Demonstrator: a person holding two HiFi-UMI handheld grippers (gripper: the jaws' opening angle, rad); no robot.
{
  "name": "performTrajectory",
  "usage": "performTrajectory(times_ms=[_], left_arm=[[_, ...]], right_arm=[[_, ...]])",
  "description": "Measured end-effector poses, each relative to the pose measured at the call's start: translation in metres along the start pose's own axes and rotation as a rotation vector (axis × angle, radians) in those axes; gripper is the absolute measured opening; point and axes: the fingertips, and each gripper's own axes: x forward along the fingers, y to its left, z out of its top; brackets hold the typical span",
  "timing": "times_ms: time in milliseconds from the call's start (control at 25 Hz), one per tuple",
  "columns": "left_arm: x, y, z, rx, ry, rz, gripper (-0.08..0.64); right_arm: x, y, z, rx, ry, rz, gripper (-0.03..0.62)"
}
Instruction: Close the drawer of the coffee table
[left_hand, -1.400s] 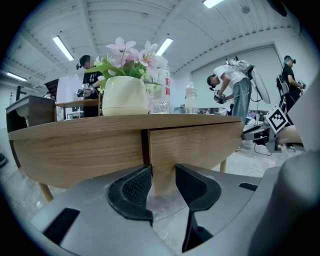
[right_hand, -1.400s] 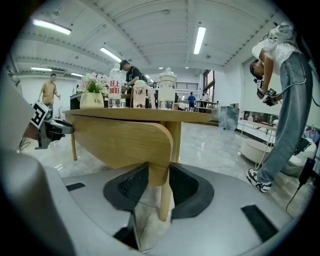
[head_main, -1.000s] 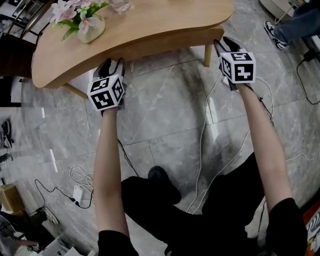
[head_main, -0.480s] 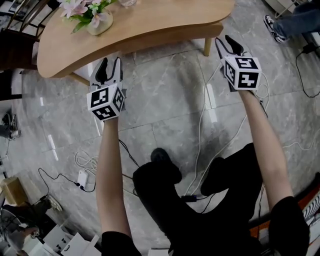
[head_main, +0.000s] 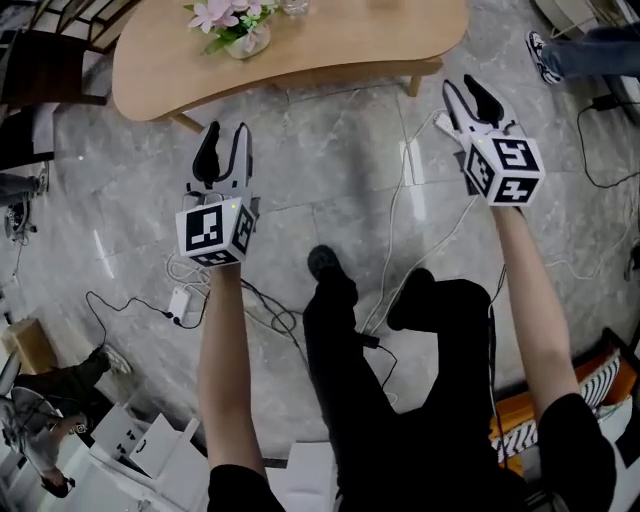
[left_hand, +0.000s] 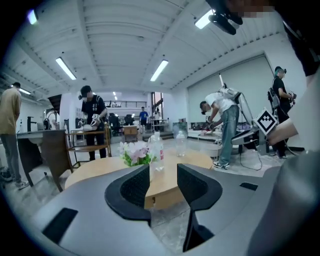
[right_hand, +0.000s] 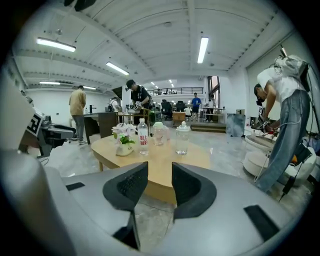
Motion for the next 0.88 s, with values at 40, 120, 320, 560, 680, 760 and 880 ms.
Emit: performTrajectory(times_ms=[40, 120, 320, 560, 680, 760, 880], left_arm=[[-0.009, -0.003, 0.019, -0.002, -0.005, -0.008, 0.178], [-0.029, -0.010, 0.056, -0.024, -0.017, -0.018, 0.178], [-0.076, -0.036, 0.133, -0.063, -0.017, -0.055, 0.178], [-0.117, -0.057, 0.218, -0.111, -0.004, -0.100, 0.178], [-0.129, -0.058, 0.262, -0.117, -0.021, -0.095, 0.178], [-0.151, -0.065, 0.288, -0.137, -0.021, -0.094, 0.178], [-0.186, -0.083, 0.322, -0.168, -0.034, -0.096, 0.178]], right_arm=[[-0.012, 0.003, 0.017, -0.010, 0.001, 0.006, 0.121], [-0.034, 0.009, 0.050, -0.024, 0.003, 0.018, 0.121], [-0.091, 0.021, 0.129, -0.017, 0.007, 0.045, 0.127], [-0.154, 0.034, 0.211, 0.020, -0.002, 0.092, 0.133], [-0.176, 0.039, 0.249, 0.031, -0.020, 0.108, 0.138], [-0.203, 0.046, 0.268, 0.045, -0.013, 0.130, 0.140], [-0.248, 0.054, 0.290, 0.060, -0.018, 0.162, 0.143]])
